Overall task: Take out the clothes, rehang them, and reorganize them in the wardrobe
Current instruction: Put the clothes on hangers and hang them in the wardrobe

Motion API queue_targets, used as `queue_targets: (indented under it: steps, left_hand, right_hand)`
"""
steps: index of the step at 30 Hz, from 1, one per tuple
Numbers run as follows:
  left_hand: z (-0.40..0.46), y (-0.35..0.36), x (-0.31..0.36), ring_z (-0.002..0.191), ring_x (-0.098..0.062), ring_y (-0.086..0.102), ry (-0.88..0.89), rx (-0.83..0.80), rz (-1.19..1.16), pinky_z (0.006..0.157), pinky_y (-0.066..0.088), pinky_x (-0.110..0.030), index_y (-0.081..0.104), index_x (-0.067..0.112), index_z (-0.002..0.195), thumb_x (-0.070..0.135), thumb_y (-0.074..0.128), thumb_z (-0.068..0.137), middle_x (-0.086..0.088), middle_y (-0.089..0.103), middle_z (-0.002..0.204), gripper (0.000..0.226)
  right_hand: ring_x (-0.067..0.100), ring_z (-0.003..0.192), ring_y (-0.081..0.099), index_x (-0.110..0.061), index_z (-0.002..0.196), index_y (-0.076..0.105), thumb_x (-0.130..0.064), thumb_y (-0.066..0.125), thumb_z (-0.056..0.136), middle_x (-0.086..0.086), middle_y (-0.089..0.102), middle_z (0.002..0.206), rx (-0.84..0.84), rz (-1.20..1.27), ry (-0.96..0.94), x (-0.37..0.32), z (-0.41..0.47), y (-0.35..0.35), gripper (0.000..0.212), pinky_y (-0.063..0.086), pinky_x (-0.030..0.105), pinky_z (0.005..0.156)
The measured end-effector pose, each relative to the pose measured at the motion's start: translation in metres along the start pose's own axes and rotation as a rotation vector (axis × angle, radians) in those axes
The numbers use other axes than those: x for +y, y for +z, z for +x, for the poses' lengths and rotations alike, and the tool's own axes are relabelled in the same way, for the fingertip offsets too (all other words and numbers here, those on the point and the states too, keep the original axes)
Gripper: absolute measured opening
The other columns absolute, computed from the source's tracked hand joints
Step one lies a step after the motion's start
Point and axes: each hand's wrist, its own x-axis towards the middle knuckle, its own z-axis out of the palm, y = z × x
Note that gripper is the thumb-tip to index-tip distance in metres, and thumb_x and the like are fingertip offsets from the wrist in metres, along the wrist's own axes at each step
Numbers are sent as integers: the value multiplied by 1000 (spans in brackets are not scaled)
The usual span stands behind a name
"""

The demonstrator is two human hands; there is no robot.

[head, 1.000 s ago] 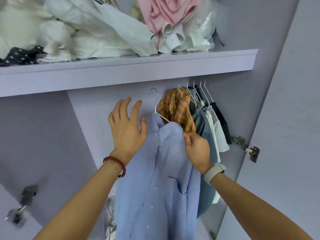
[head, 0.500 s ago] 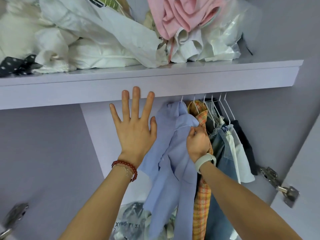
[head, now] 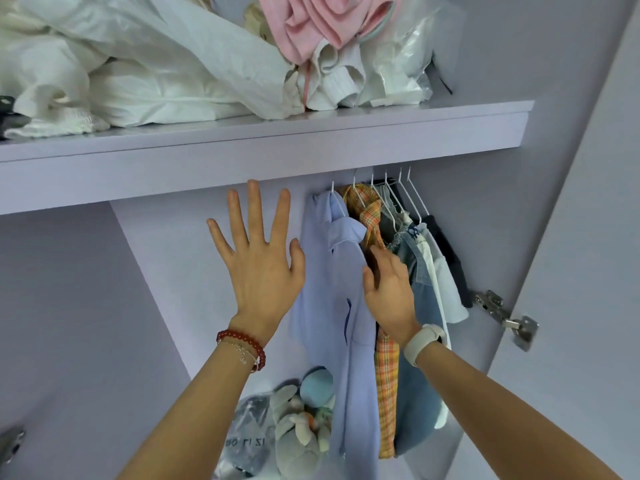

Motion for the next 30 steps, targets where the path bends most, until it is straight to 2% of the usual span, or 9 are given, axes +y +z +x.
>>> queue_targets:
  steps: [3, 5, 9, 12, 15, 20, 26, 30]
  left_hand:
    - [-41, 5, 8, 139, -40, 14, 19, -165, -75, 107, 9, -65, 33, 19, 142, 26, 49, 84, -18, 22, 151, 60]
    - [-77, 10, 15, 138, -42, 18, 30, -314, -132, 104, 11, -68, 38, 17, 140, 22, 59, 83, -19, 26, 149, 61]
    - [-157, 12, 45, 139, -36, 21, 34, -651, -298, 107, 16, -62, 39, 18, 139, 23, 60, 85, -14, 29, 149, 59]
    - [-213, 4, 78, 135, -34, 31, 110, -819, -398, 105, 24, -58, 44, 15, 136, 22, 61, 84, -13, 36, 146, 55]
    - [-266, -13, 124, 136, -32, 30, 250, -991, -504, 106, 23, -54, 44, 14, 136, 24, 58, 86, -12, 38, 144, 53]
    - [-328, -50, 213, 142, -21, 8, 612, -1203, -675, 114, 9, -44, 25, 21, 144, 32, 37, 95, -3, 17, 153, 51]
    - [-384, -134, 329, 139, -20, 19, 968, -1254, -883, 113, 16, -41, 30, 18, 142, 31, 39, 96, -5, 21, 152, 49]
    - [-445, -208, 403, 137, -22, 22, 1190, -1369, -999, 111, 18, -43, 32, 19, 141, 29, 41, 95, -4, 21, 151, 49]
  right_hand:
    - [36, 122, 44, -1, 127, 50, -9, 52, 89, 18, 52, 129, 56, -166, -109, 8, -39, -18, 39, 33, 43, 105]
    - [39, 121, 46, 0, 125, 52, -7, 55, 87, 20, 54, 127, 62, -236, -67, 20, -76, -28, 39, 35, 49, 103]
    - [40, 123, 44, 1, 126, 50, -15, 48, 89, 20, 53, 128, 31, -325, 169, 51, -167, -53, 41, 34, 51, 103]
    - [34, 132, 35, -4, 133, 44, -16, 47, 93, 15, 47, 137, -15, -397, 391, 70, -252, -78, 42, 27, 47, 109]
    - [27, 136, 29, -9, 137, 38, -21, 42, 95, 9, 41, 142, -2, -473, 660, 81, -346, -111, 44, 21, 41, 112]
    - [24, 136, 26, -10, 140, 32, -22, 37, 96, 7, 36, 145, 107, -518, 1093, 77, -469, -178, 46, 19, 36, 111]
    - [27, 129, 35, -7, 135, 39, -16, 39, 94, 10, 44, 139, 404, -553, 1390, 48, -592, -250, 42, 31, 38, 106]
    - [32, 125, 40, -1, 132, 42, -14, 40, 94, 18, 48, 133, 612, -543, 1577, 24, -687, -288, 39, 33, 39, 104]
